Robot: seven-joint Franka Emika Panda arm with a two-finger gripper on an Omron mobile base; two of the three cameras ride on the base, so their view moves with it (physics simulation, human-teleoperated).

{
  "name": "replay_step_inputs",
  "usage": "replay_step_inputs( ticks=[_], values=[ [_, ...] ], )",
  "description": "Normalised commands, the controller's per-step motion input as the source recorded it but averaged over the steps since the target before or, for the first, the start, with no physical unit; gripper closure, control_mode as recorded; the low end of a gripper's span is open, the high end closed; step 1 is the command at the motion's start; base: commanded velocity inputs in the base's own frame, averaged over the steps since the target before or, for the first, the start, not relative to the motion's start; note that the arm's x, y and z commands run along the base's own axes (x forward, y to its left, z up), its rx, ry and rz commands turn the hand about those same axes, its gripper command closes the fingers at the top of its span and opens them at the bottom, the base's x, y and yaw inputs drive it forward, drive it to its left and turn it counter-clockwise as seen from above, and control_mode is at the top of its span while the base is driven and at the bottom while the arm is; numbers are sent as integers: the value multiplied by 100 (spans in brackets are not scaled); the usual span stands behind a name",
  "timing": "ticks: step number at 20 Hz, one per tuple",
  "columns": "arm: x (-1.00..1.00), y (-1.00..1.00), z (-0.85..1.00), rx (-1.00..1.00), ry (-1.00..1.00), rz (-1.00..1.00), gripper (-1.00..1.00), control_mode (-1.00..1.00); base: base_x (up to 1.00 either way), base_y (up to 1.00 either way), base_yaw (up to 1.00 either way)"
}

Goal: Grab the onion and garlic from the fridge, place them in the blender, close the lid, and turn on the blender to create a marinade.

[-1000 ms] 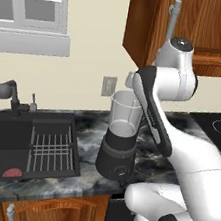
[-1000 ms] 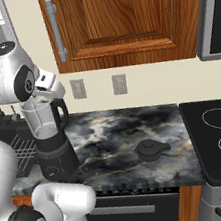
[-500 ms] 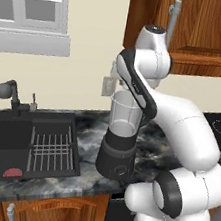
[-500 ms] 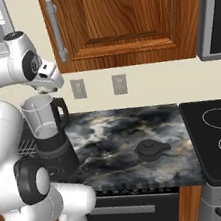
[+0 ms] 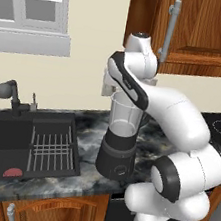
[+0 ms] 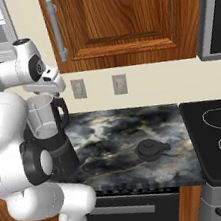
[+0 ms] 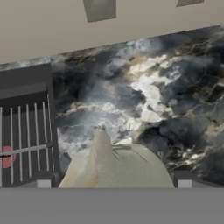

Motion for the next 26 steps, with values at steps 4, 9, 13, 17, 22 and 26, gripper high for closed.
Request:
replay_step_inputs(
  ticks=[4,9,13,17,22,26],
  values=[
    [0,17,-56,-3,0,6,100,-100,0,0,0],
    [0,16,-32,-4,0,4,100,-100,0,0,0],
    [5,0,0,0,0,0,100,-100,0,0,0],
    [17,9,48,0,-2,-1,100,-100,0,0,0],
    [4,18,100,0,-2,0,100,-100,0,0,0],
    [-26,11,86,0,0,0,100,-100,0,0,0]
  ],
)
